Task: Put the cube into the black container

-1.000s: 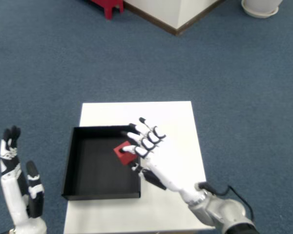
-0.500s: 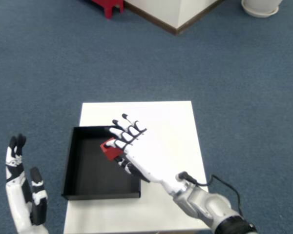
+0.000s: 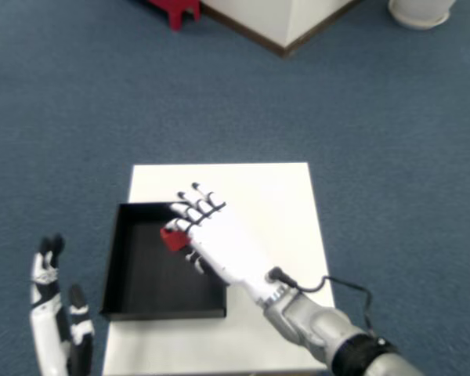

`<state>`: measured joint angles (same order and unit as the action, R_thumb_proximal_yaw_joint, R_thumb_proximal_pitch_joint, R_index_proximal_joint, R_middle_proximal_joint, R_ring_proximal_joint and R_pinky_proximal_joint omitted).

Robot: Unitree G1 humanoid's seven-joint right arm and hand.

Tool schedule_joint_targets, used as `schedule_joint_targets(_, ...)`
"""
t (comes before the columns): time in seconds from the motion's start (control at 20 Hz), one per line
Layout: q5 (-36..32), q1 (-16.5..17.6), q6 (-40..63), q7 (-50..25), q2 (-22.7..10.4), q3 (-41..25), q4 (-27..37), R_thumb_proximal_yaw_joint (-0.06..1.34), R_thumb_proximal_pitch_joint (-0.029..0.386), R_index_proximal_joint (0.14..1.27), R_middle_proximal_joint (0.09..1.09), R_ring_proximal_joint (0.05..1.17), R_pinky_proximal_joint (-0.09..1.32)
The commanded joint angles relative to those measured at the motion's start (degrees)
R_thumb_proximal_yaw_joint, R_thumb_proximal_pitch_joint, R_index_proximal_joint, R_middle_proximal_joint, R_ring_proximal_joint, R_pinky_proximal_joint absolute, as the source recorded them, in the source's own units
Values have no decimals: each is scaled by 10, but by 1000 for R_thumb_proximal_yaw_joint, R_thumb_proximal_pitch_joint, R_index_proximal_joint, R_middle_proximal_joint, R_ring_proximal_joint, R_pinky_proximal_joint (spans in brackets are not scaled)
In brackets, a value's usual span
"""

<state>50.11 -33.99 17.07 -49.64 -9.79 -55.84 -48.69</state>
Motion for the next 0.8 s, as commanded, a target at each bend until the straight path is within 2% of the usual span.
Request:
schedule_joint_targets(0.05, -57, -52, -23, -19, -1, -15, 5, 1277, 166, 1090, 315, 254, 118)
schedule_joint_targets(0.4, -152, -96, -55, -15, 2, -109, -15, 1272, 175, 1082, 329, 266, 107)
schedule_joint_targets(0.8, -226, -126, -80, -9, 3, -172, -18, 1272, 179, 1074, 343, 280, 98)
